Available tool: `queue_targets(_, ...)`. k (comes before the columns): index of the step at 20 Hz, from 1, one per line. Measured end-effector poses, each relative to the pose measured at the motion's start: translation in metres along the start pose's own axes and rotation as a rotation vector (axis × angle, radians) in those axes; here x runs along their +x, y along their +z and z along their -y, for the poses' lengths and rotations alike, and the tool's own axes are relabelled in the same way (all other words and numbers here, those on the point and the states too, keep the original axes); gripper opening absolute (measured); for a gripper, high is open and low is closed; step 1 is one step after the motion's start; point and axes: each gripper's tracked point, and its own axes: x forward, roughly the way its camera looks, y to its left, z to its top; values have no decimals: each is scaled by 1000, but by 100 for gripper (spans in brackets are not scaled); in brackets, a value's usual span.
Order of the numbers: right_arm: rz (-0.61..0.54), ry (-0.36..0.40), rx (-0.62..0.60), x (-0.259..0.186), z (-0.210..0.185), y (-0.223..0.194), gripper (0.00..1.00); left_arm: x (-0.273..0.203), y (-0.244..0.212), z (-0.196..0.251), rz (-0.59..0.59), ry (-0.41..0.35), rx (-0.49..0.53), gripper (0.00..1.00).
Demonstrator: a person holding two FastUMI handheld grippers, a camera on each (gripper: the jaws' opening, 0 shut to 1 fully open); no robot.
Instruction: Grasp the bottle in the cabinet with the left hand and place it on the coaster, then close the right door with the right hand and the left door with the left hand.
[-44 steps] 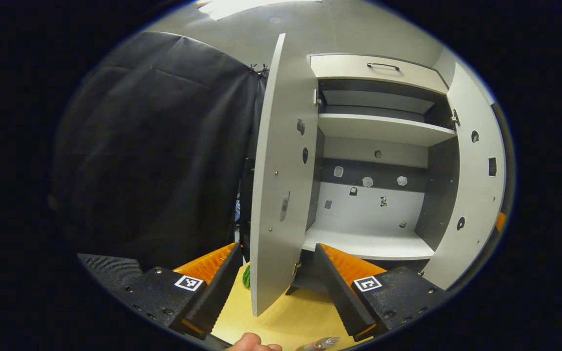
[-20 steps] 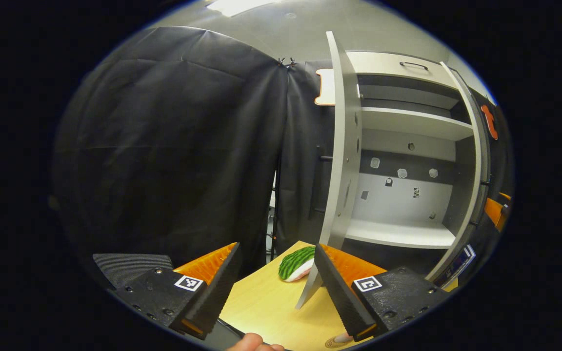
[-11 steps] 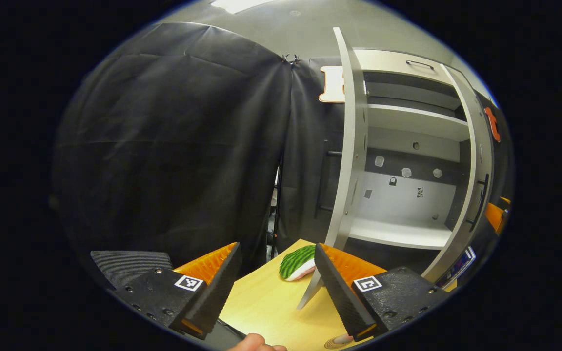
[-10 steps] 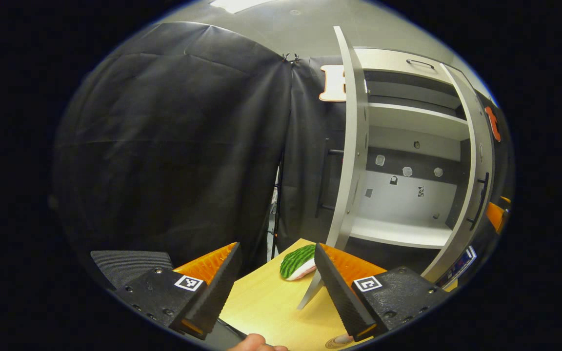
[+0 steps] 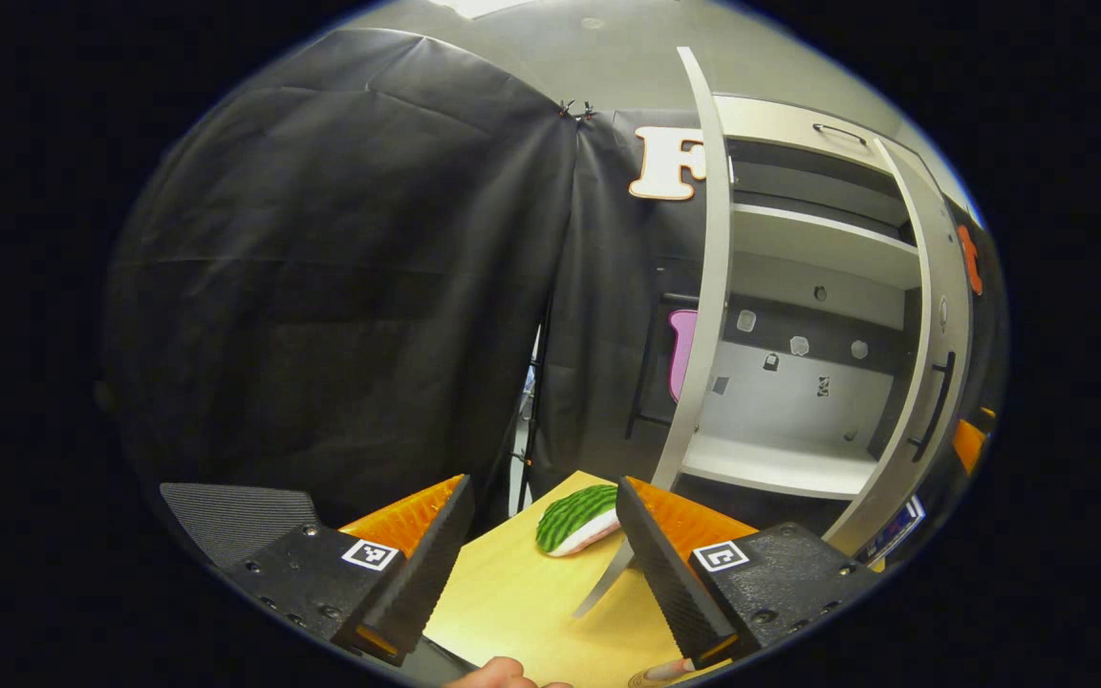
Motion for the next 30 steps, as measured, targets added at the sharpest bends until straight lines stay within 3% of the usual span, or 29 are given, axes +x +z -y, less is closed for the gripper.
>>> queue_targets(1,-2,-9,0,-1,1,-1,97,3,0,1,-4,-8,-5,96)
queue_targets(3,-3,-29,4,-1,4,-2,97,13,1,4,-3,-26,-11,92)
queue_targets(4,-4,-39,6,-1,6,-3,97,17,1,6,-2,-34,-12,96)
queue_targets(13,-34,-85,28,7,9,-15,97,46,-8,18,-28,-90,2,96)
queue_targets(16,-44,-94,17,6,11,-19,93,55,-12,19,-39,-77,2,96)
queue_targets(17,-48,-96,13,6,13,-21,93,55,-12,19,-40,-71,-1,91)
queue_targets(18,-50,-98,10,6,14,-21,97,54,-12,20,-31,-77,-9,96)
queue_targets(21,-50,-101,15,6,18,-22,93,54,-15,26,-36,-112,-12,94)
queue_targets(24,-47,-99,28,5,21,-20,96,52,-12,33,-26,-120,29,87)
queue_targets(25,-48,-96,32,5,22,-20,96,49,-12,38,-21,-130,44,93)
queue_targets(28,-56,-87,37,1,23,-22,93,43,-17,52,-30,-187,41,92)
queue_targets(30,-58,-86,35,-1,25,-22,96,38,-20,62,-38,-225,32,92)
